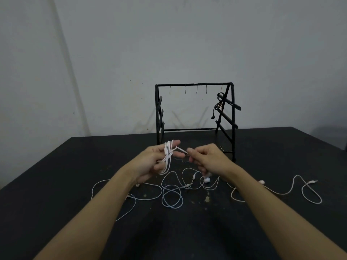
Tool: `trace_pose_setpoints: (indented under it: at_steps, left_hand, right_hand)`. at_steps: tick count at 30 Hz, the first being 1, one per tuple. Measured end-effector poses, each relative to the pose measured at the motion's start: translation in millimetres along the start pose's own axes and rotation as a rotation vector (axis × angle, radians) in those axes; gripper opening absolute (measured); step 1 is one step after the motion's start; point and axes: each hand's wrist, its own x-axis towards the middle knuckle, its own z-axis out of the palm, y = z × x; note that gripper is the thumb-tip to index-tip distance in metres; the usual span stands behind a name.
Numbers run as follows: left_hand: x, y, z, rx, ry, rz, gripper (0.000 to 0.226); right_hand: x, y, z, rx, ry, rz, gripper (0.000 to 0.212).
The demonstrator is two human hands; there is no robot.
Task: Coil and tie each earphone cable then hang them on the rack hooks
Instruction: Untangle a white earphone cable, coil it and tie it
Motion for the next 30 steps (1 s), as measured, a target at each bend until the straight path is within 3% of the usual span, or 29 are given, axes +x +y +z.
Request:
trace_pose_setpoints:
  at_steps: [3,7,10,13,15,17,19,22,25,30]
  left_hand:
    - [4.5,-10.1,8.3,0.217,0.145,0.075,0.039]
    - [15.4,-15.8,18.6,0.19,0.407,0.253,0.04]
    - [19.2,-14.1,29.9,-0.205,0.456,0.272,0.038]
    - [19.7,-9.9,31.8,-0.413,0.51,0.299,0.042]
    - [18.9,-7.6,29.7,-0.47,0.489,0.294,0.042]
    - [17.1,-6.2,28.0,-0.433,0.435,0.282,0.042]
    - [15.8,-6.0,28.2,-0.297,0.393,0.278,0.042]
    - [11.9,-4.3,31.4,-0.001,0.351,0.295,0.043]
    - [9.3,-4.0,36.0,0.202,0.297,0.323,0.041]
    - [6.5,-2.2,33.7,0.291,0.223,0.277,0.032]
  right_hand:
    - [-2.0,-5.0,9.6,0.077,-0.062,0.048,0.025]
    - [-4.3,-12.6,38.6,0.21,-0.116,0.044,0.016]
    - [0.2,-8.6,57.0,0.311,0.102,0.111,0.009]
    - [4.7,-4.2,59.9,0.176,0.338,0.114,0.028]
    - [2.4,-8.6,58.3,0.164,0.298,0.102,0.043]
    - [1.2,-14.2,55.4,0.301,0.17,0.071,0.054]
    - [1.6,-20.7,52.5,0.414,0.085,0.018,0.043]
    - [3.0,-23.6,54.0,0.446,0.133,0.014,0.02]
    - [5.6,-22.4,59.5,0.51,0.179,0.06,0.015]
    - [3.7,-19.5,56.1,0.758,0.113,0.161,0.013]
